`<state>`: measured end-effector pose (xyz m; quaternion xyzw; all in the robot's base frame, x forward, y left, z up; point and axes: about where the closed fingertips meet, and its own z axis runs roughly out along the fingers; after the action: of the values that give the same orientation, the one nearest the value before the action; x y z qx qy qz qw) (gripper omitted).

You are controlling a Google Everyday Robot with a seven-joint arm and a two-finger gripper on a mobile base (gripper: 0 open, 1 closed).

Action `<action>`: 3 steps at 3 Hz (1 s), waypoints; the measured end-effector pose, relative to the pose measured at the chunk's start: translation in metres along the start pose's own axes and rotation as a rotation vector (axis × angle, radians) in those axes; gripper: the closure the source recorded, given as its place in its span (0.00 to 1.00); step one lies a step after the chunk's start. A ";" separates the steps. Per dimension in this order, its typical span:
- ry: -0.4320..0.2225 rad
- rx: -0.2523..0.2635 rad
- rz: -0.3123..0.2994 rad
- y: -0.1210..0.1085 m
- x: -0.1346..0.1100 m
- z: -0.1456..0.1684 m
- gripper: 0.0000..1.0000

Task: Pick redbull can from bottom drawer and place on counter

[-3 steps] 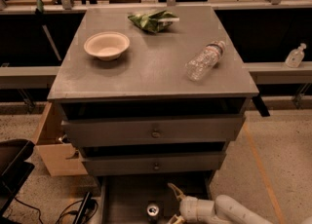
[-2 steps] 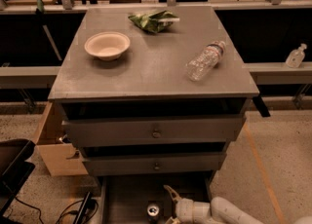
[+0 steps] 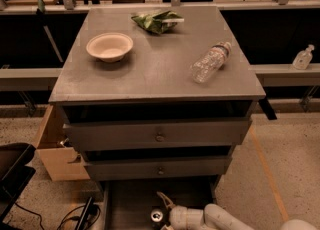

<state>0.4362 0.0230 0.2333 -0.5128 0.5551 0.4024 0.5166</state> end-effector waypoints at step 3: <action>-0.003 -0.013 0.004 0.006 0.003 0.016 0.62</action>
Offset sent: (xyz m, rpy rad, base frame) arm -0.0013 0.0105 -0.0053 -0.0006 0.0022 0.0069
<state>0.4331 0.0388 0.2273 -0.5144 0.5528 0.4077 0.5133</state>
